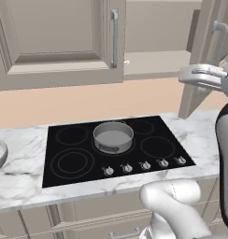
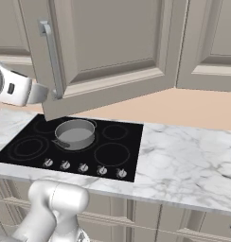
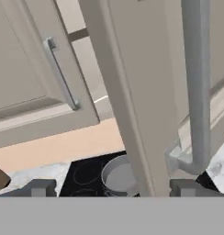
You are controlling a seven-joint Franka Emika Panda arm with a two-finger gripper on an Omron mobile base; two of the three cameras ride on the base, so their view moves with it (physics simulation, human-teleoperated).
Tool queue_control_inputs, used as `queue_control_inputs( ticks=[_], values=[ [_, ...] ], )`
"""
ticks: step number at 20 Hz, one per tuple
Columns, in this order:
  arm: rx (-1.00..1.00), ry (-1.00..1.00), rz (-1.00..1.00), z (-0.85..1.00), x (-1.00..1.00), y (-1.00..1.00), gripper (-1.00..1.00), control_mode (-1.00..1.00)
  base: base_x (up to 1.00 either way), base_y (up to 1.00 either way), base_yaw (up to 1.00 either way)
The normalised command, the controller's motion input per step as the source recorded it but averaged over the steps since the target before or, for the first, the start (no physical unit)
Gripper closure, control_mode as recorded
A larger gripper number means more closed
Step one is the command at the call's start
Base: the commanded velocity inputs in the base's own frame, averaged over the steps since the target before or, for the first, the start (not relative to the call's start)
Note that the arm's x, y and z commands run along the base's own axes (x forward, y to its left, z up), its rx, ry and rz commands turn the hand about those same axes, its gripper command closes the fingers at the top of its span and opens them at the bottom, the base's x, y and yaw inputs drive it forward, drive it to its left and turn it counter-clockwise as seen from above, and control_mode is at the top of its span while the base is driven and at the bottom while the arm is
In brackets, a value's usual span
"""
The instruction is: Open the cabinet and move the ladle to the pot. Then close the cabinet.
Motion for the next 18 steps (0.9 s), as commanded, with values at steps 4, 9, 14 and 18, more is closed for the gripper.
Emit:
queue_control_inputs(
  ticks=[4, 9, 14, 18],
  values=[
    [0.0, 0.0, 0.58, 0.07, -0.86, 0.97, -1.0, -1.0, 0.0, 0.0, 0.0],
    [-0.08, 0.0, 0.16, 0.19, -0.58, 1.0, -1.0, -1.0, 0.0, 0.0, 0.0],
    [-0.15, 0.07, -0.22, 0.04, 0.21, 0.97, -1.0, -1.0, 0.0, 0.0, 0.0],
    [-0.17, 0.13, -0.42, 0.0, 0.73, 0.7, -1.0, -1.0, 0.0, 0.0, 0.0]
  ],
)
